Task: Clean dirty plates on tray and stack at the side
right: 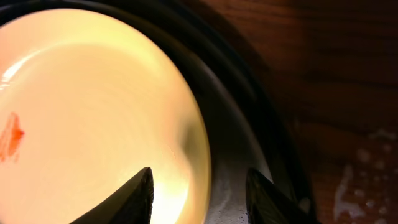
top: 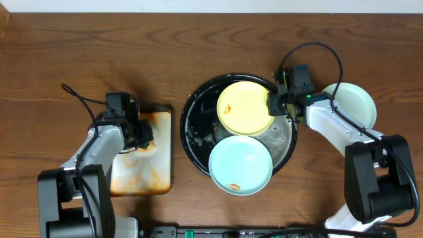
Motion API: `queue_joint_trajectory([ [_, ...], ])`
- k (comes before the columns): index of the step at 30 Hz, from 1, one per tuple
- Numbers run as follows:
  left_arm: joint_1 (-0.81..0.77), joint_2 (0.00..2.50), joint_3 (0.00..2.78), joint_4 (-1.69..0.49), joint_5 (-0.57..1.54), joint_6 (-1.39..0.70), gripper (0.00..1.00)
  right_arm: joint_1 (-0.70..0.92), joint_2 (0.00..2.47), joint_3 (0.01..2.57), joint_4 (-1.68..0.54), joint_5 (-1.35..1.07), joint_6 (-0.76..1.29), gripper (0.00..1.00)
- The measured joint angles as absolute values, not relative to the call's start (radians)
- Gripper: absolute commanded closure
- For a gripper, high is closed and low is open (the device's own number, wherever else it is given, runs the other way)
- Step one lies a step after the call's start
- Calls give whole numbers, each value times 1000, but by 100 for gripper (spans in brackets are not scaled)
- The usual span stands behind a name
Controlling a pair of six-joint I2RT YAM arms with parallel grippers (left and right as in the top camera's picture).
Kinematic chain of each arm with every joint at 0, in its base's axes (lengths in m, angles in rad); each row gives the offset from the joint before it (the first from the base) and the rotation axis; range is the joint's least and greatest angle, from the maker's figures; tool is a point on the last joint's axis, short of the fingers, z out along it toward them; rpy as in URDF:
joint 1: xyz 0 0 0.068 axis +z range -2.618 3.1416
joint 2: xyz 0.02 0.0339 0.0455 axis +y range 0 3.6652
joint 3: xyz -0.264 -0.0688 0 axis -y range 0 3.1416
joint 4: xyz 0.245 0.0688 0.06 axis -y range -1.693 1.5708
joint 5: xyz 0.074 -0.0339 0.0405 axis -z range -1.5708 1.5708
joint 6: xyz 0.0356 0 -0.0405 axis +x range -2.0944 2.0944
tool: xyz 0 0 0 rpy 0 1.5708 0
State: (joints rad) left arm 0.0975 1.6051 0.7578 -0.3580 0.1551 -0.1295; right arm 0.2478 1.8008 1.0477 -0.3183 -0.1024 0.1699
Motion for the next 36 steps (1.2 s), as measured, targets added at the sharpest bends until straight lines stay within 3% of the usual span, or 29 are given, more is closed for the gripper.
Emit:
queue_joint_trajectory([
  [3,97,1608,768,-382,156,-130,92,242,1797,1048,-328,-131,167,56],
  [10,97,1634,889,-703,152,-129,92,241,1797,1048,-339,-148,152,56],
  [16,97,1636,1069,-835,152,-130,92,241,1797,1048,-340,-150,148,57],
  [29,97,1635,1145,-974,212,-130,92,241,1797,1048,-340,-150,148,57],
  [36,97,1635,975,-779,211,-129,92,239,1797,1048,-340,-150,148,57],
])
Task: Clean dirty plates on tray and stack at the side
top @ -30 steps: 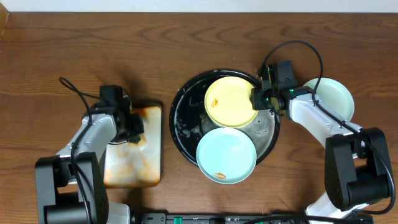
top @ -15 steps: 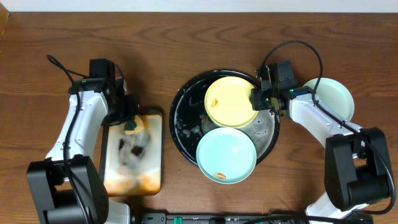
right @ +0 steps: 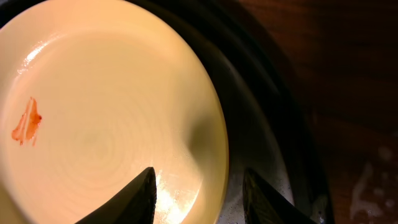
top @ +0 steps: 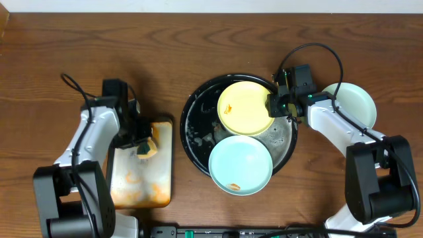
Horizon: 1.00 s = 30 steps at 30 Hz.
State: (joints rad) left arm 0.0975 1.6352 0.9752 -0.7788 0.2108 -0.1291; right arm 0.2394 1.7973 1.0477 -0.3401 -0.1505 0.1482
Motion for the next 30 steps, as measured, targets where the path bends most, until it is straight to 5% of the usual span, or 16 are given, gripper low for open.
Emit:
queue_joint_trajectory([
  [21,43,1734,876,-242,212,-130,92,239,1797,1048,-339,-150,148,58],
  [30,24,1757,955,-369,212,-131,92,240,1797,1048,-347,-150,148,59],
])
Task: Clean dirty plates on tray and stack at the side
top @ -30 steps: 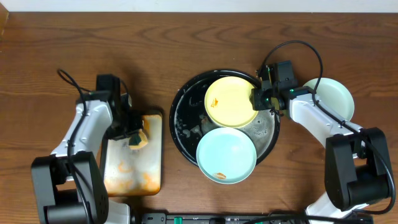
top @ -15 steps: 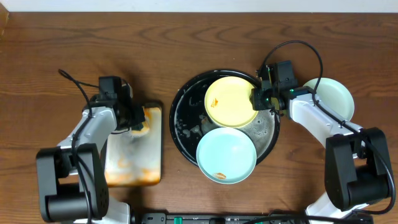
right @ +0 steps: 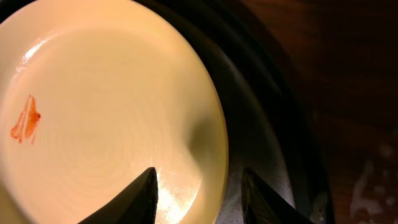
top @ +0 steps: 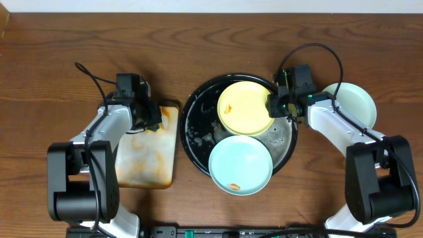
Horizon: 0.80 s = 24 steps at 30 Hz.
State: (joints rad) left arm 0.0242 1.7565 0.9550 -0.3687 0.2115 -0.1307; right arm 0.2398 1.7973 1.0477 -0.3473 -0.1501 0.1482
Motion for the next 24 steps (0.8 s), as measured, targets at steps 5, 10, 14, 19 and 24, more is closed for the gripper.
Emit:
queue_joint_trajectory([
  [5,24,1748,1037,-588,212,-130,92,240,1797,1048,-348,-150,148,59],
  [10,24,1719,1074,-687,212,-131,92,240,1797,1048,-350,-150,148,59],
  [14,24,1719,1069,-710,211,-130,92,240,1797,1048,-351,-150,148,59],
  [19,24,1723,1019,-659,193,-130,92,240,1797,1048,-351,-150,148,59],
  [24,23,1753,971,-579,181,-130,92,240,1797,1048,-351,-150,148,58],
])
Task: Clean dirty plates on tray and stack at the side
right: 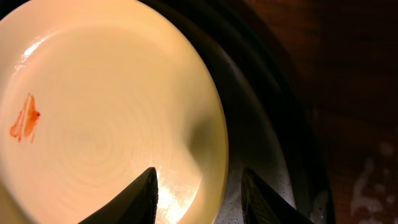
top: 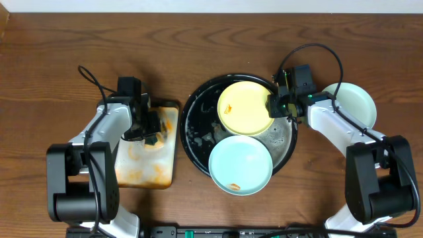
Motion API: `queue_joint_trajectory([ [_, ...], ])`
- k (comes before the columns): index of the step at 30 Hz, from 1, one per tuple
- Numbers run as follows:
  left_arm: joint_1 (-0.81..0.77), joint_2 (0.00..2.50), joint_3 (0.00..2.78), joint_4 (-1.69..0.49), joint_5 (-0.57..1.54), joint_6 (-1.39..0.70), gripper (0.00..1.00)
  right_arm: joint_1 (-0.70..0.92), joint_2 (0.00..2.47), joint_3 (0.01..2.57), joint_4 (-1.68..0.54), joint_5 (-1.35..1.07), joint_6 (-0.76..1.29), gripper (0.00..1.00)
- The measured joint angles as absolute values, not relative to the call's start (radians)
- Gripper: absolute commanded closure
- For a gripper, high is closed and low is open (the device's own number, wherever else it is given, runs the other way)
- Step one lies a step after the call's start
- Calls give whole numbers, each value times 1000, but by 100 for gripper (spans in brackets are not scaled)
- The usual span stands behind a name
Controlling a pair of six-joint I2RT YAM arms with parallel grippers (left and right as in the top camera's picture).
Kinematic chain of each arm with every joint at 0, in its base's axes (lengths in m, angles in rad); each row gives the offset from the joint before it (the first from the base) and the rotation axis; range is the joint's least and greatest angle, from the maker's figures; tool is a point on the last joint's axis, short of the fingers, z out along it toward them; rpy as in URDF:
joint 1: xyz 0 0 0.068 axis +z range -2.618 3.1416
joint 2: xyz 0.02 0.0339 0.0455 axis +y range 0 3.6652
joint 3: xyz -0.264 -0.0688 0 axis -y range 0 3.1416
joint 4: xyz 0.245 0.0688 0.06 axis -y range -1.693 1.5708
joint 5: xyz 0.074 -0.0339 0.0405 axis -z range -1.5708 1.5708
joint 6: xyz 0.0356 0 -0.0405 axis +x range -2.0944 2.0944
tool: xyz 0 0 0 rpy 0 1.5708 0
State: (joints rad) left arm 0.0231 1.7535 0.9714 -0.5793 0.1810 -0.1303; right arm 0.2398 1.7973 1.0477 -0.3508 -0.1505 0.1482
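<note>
A yellow plate [top: 243, 107] with a red smear [right: 25, 118] lies at the back of the round black tray [top: 195, 125]. A light blue plate [top: 240, 164] with a small orange spot lies at the tray's front. My right gripper [top: 273, 106] is open, straddling the right rim of the yellow plate [right: 106, 112]: one finger is over the plate, the other over the tray floor. My left gripper [top: 151, 129] is down on a white, orange-stained cloth [top: 145, 162] left of the tray, apparently shut on a small sponge.
A pale green plate [top: 353, 102] sits on the wooden table right of the tray, beside my right arm. Wet specks dot the tray floor [right: 255, 155]. Cables loop above both arms.
My left gripper has moved from the cloth's top edge a little toward me, over its upper part. The right gripper and the plates have not moved.
My left gripper first rested at the cloth's upper left. It then stood mid-cloth with a yellow-green sponge showing, then at the top edge, and the cloth has skewed. My right gripper drew back slightly from the yellow plate's rim and has stayed open there.
</note>
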Motion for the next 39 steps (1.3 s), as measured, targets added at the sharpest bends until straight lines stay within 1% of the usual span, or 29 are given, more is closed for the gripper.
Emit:
queue_joint_trajectory([
  [17,17,1760,972,-574,162,-107,93,240,1797,1048,-349,-150,148,58],
  [24,17,1767,1058,-778,143,-103,92,240,1797,1048,-350,-150,148,58],
  [29,17,1750,1153,-807,170,-103,92,240,1797,1048,-350,-150,148,58],
  [32,17,1731,1168,-808,191,-103,92,240,1797,1048,-350,-150,148,56],
  [39,17,1730,1168,-815,347,-109,92,239,1797,1048,-327,-150,148,55],
])
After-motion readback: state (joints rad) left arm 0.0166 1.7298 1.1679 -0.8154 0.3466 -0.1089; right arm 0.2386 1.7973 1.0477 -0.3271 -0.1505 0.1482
